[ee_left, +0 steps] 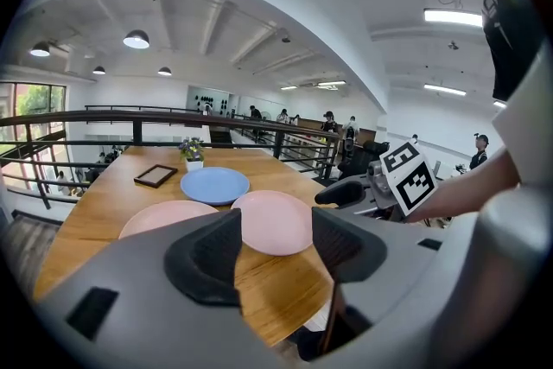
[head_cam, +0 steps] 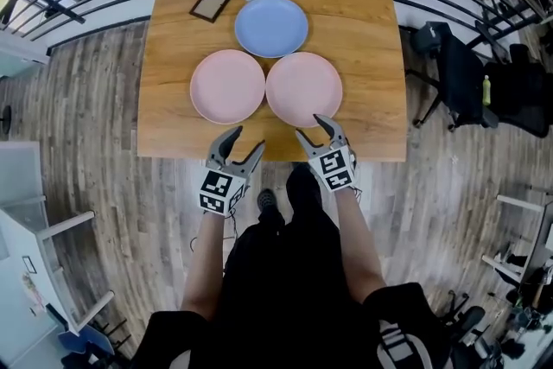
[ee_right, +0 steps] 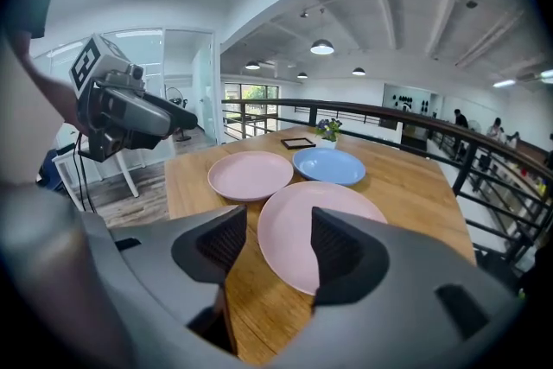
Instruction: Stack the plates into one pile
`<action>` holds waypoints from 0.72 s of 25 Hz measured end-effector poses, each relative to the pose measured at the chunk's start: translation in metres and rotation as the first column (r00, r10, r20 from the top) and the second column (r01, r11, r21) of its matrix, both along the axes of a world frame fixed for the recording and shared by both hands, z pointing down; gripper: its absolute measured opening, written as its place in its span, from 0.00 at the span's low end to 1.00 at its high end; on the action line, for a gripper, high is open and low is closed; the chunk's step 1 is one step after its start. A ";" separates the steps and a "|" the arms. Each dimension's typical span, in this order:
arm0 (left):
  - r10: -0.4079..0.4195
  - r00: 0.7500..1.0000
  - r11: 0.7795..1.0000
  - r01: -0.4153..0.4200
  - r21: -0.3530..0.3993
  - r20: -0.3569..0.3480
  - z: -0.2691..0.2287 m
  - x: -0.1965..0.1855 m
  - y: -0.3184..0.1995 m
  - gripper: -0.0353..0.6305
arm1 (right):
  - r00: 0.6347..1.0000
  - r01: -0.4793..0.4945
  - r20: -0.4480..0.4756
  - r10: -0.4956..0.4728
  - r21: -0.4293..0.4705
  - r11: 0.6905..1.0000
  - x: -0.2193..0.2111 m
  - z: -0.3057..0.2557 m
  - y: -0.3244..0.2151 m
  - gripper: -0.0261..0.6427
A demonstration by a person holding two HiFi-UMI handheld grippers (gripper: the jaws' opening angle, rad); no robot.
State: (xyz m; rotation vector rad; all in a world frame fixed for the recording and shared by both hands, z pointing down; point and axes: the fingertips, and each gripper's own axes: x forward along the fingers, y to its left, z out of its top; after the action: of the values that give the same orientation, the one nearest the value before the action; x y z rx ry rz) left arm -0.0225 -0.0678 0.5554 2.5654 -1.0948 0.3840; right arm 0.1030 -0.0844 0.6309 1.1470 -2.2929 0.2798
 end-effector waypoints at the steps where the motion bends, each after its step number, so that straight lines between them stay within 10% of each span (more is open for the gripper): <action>1: -0.001 1.000 1.000 0.001 -0.005 0.000 0.003 0.000 -0.001 0.44 | 1.000 0.003 0.001 -0.003 -0.009 1.000 -0.001 0.005 0.000 0.41; 18: 0.004 1.000 0.996 -0.002 -0.094 0.022 0.049 0.010 -0.005 0.44 | 0.998 0.050 -0.029 -0.053 -0.112 0.992 0.005 0.072 -0.005 0.38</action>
State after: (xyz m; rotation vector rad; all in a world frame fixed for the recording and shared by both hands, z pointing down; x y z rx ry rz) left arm -0.0125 -0.0730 0.6042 2.4869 -1.0549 0.4542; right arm 0.1075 -0.0889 0.7031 1.0278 -2.2450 0.3625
